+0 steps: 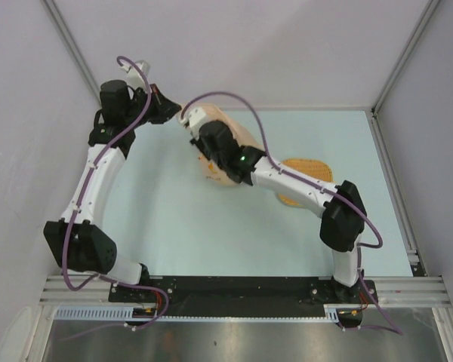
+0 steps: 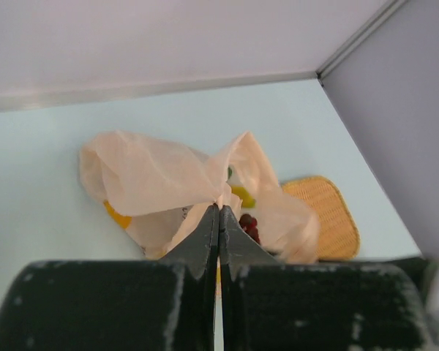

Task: Take the fake fruits out of the plastic bag
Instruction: Place the plastic bag at the center of the board.

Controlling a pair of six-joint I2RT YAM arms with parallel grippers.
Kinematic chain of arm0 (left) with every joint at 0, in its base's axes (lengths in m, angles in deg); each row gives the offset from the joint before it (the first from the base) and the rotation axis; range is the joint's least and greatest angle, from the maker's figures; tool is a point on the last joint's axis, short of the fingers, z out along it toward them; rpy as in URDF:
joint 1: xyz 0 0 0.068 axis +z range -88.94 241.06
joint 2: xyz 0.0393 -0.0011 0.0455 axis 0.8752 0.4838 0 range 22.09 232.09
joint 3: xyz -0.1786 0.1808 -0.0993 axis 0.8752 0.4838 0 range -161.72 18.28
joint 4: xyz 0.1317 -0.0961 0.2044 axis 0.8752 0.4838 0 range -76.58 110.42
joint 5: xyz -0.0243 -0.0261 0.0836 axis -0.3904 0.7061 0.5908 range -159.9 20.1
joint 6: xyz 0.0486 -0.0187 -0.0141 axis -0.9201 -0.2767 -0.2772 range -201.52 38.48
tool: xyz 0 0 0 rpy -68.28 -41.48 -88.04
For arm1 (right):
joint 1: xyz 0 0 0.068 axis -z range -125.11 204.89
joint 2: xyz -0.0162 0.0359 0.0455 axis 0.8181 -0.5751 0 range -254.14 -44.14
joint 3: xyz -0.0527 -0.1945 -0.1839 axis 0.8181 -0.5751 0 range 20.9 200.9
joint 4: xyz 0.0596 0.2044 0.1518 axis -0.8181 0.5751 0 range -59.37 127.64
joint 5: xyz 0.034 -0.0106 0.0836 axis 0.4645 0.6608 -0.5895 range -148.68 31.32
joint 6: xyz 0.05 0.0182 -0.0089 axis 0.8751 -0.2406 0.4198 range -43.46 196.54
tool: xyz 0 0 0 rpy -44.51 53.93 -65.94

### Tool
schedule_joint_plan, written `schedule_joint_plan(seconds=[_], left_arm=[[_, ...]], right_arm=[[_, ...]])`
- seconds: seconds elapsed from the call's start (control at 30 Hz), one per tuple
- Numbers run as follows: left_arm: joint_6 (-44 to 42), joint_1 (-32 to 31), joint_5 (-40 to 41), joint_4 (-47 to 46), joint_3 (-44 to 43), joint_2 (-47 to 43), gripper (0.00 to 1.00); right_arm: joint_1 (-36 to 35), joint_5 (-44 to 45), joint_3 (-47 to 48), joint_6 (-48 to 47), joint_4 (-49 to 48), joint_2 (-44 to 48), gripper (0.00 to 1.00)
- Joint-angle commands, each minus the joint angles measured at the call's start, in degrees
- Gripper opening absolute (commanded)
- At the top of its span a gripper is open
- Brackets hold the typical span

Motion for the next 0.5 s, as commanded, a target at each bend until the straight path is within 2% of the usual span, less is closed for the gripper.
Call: schedule_joint_plan(seconds=[0.0, 0.03, 0.1, 0.13, 0.2, 0.23, 0.27, 0.3, 0.4, 0.43, 0.47], left_arm=[[-5.6, 1.0, -1.6, -1.1, -13.0, 7.5, 0.00], [-7.8, 1.0, -2.7, -0.9, -15.5, 11.4, 0.00], [-9.1, 1.1, -3.3, -1.5, -22.4, 15.4, 0.00], [-10.0, 1.3, -3.5, -1.9, -25.3, 17.2, 0.00], [-10.2, 1.8, -6.2, -1.4, -37.0, 23.6, 0.00], [-8.4, 2.3, -7.5, -1.7, -41.2, 25.9, 0.00], [-7.4, 2.6, -8.4, -2.8, -46.7, 27.8, 0.00], [-7.0, 2.6, -8.9, -4.2, -48.1, 28.0, 0.00], [-4.9, 2.6, -11.3, -8.5, -49.8, 25.9, 0.00], [-4.3, 2.6, -12.5, -9.1, -49.3, 25.1, 0.00], [-3.5, 2.6, -14.1, -9.5, -46.5, 23.5, 0.00]], right_arm=[[11.6, -0.7, 16.9, -1.5, -6.6, -2.2, 0.00], [13.3, -3.9, 19.7, -1.5, -6.4, -3.7, 0.00], [17.1, -4.4, 26.4, -4.3, -8.0, -10.2, 0.00], [18.2, -4.8, 35.4, -5.6, -8.2, -13.5, 0.00], [19.8, -5.6, 45.8, -9.3, -6.3, -22.3, 0.00], [21.0, -6.1, 54.4, -10.9, -6.3, -24.3, 0.00], [21.5, -6.1, 56.0, -12.2, -8.8, -25.4, 0.00], [21.9, -5.6, 56.1, -13.1, -10.7, -24.8, 0.00], [23.7, -5.9, 45.0, -9.8, -18.5, -18.4, 0.00], [23.8, -5.9, 40.7, -9.8, -20.6, -12.5, 0.00], [23.8, -5.8, 31.5, -10.0, -23.8, -9.9, 0.00]])
